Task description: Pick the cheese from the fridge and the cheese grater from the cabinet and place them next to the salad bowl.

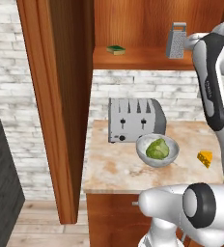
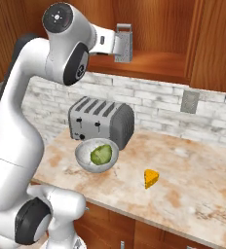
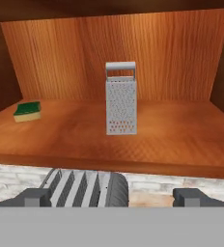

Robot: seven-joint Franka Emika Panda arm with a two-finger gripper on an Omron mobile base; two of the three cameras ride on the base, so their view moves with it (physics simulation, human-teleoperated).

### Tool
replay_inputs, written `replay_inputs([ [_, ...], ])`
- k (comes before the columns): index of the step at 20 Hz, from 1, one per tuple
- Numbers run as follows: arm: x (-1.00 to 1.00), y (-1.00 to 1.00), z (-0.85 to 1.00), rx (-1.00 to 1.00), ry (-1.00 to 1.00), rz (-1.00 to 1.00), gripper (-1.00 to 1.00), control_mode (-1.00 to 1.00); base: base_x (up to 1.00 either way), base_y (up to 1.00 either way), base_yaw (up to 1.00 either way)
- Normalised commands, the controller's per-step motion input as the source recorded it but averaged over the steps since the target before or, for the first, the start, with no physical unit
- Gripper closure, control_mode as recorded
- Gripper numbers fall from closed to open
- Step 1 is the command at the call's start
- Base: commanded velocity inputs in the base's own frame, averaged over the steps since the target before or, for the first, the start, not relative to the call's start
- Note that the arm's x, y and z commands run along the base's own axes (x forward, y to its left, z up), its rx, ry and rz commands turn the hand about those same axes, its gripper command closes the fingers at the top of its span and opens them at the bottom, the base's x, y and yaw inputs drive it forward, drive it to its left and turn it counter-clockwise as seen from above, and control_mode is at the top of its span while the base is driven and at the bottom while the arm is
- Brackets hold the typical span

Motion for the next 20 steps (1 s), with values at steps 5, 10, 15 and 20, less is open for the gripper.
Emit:
replay_inputs([
  [5,0.35,0.00,-0.03,0.04,0.00,0.02,-1.00,-1.00,0.00,0.00,0.00],
  [10,0.36,0.00,0.00,0.00,0.00,0.02,-1.00,-1.00,0.00,0.00,0.00],
  [15,0.15,0.00,0.00,-0.02,0.00,0.00,-1.00,-1.00,0.00,0.00,0.00],
  [20,0.13,0.00,0.00,-0.08,0.00,0.02,-1.00,-1.00,0.00,0.00,0.00],
])
